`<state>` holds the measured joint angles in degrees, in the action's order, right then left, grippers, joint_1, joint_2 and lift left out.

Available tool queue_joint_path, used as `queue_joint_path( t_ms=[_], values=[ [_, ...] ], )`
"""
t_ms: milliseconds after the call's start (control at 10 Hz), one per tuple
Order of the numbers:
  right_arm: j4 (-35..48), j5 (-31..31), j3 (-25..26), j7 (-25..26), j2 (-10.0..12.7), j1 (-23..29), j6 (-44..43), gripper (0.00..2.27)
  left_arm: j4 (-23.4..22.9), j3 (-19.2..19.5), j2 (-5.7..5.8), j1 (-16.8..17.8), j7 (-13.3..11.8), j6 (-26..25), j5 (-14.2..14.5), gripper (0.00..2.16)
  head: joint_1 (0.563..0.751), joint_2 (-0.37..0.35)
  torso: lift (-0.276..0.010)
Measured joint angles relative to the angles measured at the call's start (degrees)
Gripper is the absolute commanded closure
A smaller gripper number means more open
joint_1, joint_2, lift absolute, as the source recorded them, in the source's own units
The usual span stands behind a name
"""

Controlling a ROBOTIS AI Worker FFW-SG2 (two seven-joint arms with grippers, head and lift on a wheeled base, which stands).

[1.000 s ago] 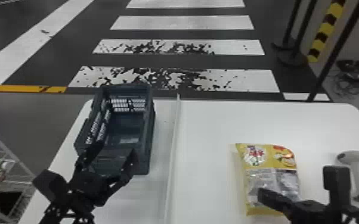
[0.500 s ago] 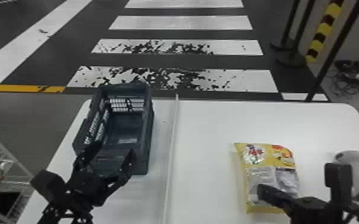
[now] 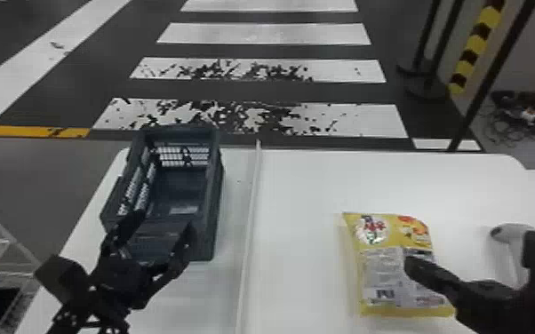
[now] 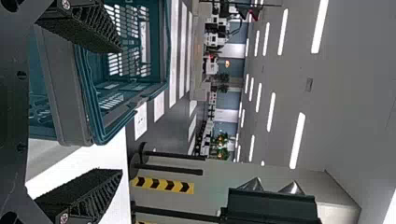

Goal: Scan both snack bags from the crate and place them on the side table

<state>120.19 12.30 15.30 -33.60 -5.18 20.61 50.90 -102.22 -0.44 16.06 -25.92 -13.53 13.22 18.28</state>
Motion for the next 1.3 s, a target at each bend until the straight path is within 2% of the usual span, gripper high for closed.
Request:
queue_joint_path(
  t_ms=[300,600,700,800,900,1000,1300],
  values=[
    [0.0,3.1,6.0,4.2,0.2,0.1,-2.1,2.25,0.0,0.0,0.02,0.1,0.0,0.0,0.1,0.08,0.695,-0.066,-0.095],
    [-6.4,-2.7,6.0,6.5,0.3,-1.8,-6.4,2.25,-0.1,-0.2,0.02,0.1,0.0,0.0,0.1,0.08,0.695,-0.114,-0.095],
    [-8.8,-3.3,6.3,7.3,0.3,-2.1,-10.0,1.77,0.0,-0.3,0.02,0.1,-0.1,0.0,0.1,0.08,0.695,-0.131,-0.095],
    [-10.1,-3.4,7.0,7.4,0.3,-2.5,-12.0,0.94,0.0,-0.3,0.02,0.1,-0.1,0.0,0.1,0.08,0.695,-0.146,-0.095],
    [-10.6,-3.3,7.5,7.3,0.3,-2.6,-13.1,0.35,0.0,-0.3,0.02,0.1,-0.1,0.0,0.1,0.08,0.695,-0.155,-0.095],
    [-10.7,-3.1,7.7,7.2,0.3,-2.6,-13.5,0.05,-0.1,-0.3,0.03,0.1,-0.1,0.0,0.1,0.08,0.695,-0.158,-0.095],
    [-10.9,-2.9,8.3,7.8,0.3,-2.7,-13.8,0.03,-0.1,-0.4,0.03,0.1,-0.1,0.0,0.1,0.08,0.695,-0.164,-0.095]
  ],
)
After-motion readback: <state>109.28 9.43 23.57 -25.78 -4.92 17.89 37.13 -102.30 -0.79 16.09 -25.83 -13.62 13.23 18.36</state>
